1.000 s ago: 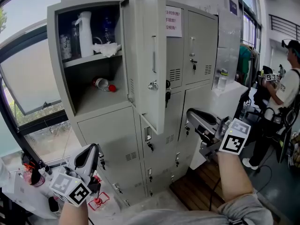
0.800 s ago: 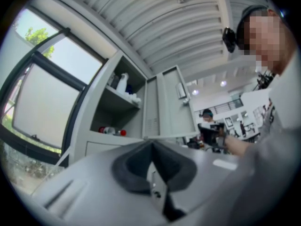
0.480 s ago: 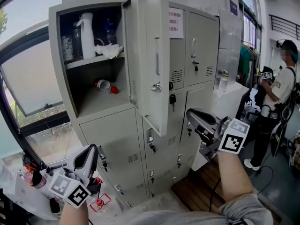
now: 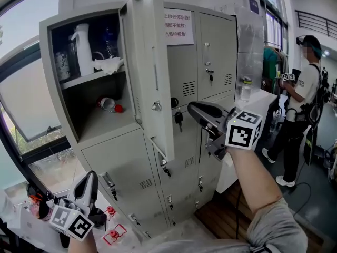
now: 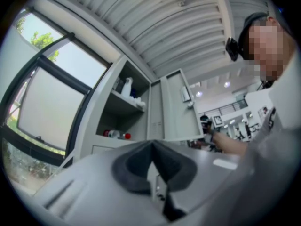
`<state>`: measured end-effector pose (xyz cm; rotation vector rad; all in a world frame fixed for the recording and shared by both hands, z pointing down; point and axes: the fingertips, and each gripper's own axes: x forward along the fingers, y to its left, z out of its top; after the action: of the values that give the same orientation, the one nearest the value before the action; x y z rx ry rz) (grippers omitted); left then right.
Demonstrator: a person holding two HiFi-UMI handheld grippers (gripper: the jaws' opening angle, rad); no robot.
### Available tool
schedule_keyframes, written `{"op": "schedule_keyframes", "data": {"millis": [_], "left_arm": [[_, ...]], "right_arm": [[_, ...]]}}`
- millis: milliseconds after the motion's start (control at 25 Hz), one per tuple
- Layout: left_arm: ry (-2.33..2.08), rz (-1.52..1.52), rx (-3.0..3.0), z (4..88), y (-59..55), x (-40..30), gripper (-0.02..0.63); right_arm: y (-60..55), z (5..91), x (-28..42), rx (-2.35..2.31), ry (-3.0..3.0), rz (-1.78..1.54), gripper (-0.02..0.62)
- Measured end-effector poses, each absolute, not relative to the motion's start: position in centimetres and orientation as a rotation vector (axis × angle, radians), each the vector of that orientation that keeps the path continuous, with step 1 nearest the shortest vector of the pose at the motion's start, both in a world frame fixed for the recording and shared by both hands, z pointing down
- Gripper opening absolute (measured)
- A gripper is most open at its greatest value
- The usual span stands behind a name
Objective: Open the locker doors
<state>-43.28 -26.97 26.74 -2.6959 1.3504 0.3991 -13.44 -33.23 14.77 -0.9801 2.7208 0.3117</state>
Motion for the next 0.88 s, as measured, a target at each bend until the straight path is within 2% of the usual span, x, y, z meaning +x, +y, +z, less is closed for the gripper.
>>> {"op": "schedule_keyframes", "data": {"millis": [400,560,880], "left_arm": [[1.464,0.39,-2.559,23.5,-26.6,-39.2,-0.002],[1.507,0.386,-2.499,22.8,-26.4,-37.7,0.0],[1.602,0.379,-2.429,23.2,-25.7,-37.7,0.0]], "right_arm": [[-41.1,7.9,-17.3,-0.928,2.821,0.468,0.02],[-43.9,5.9,-19.2,-0.937,2.85,0.496,0.064],[-48.6,4.3,-22.3,-0.981,2.902,0.471,0.109]]}}
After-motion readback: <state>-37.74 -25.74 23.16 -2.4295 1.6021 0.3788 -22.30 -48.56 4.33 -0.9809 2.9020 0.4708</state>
